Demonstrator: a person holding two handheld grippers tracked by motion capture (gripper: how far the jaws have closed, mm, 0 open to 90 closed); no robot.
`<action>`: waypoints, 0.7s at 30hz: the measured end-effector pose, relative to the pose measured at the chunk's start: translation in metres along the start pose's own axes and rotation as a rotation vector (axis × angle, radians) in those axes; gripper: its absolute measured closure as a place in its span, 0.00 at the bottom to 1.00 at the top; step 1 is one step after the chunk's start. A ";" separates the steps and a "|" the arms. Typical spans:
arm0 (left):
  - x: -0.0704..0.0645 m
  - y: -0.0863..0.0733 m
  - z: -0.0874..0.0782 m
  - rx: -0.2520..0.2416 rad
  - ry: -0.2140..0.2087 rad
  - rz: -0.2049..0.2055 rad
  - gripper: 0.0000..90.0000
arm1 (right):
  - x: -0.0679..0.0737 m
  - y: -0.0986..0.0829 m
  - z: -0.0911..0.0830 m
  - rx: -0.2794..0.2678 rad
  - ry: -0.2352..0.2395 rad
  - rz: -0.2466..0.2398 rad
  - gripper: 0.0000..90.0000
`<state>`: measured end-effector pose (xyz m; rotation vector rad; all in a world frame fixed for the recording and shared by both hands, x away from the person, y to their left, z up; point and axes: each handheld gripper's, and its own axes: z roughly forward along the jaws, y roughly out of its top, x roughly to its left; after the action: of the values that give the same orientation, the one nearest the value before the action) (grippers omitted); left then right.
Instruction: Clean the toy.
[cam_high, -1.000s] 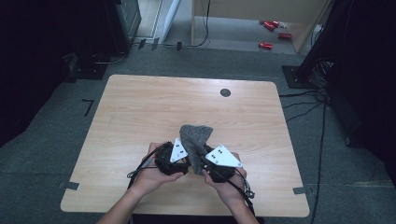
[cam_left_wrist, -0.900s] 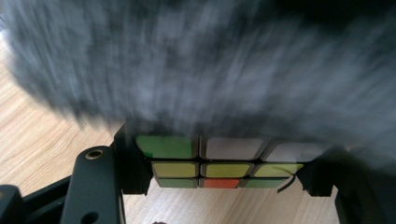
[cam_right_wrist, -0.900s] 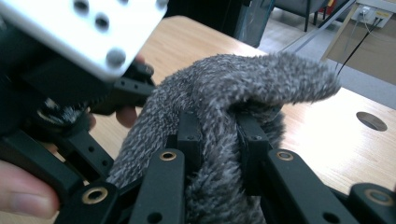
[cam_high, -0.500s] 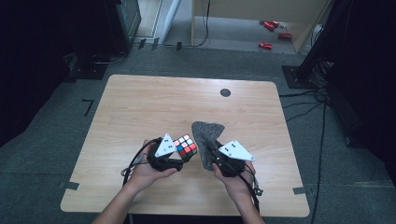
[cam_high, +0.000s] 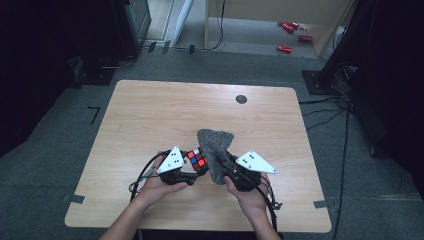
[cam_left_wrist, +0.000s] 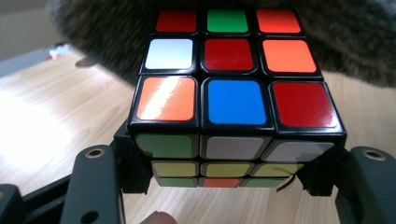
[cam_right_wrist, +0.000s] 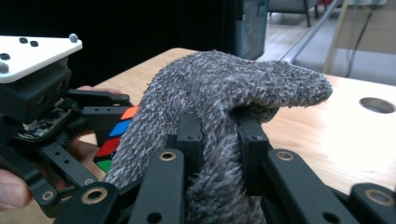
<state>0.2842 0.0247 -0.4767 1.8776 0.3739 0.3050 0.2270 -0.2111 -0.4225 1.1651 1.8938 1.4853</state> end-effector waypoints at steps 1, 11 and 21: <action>-0.001 0.001 -0.001 -0.012 -0.004 0.004 0.39 | 0.000 -0.001 0.001 0.006 0.009 0.008 0.84; 0.000 0.006 -0.007 -0.033 0.015 0.004 0.39 | -0.011 -0.014 0.013 0.098 0.001 0.050 0.85; -0.009 0.006 0.001 0.016 0.009 0.026 0.39 | -0.003 -0.001 0.002 0.031 0.025 0.037 0.84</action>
<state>0.2766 0.0184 -0.4716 1.8981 0.3592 0.3288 0.2298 -0.2121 -0.4245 1.2072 1.9282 1.5024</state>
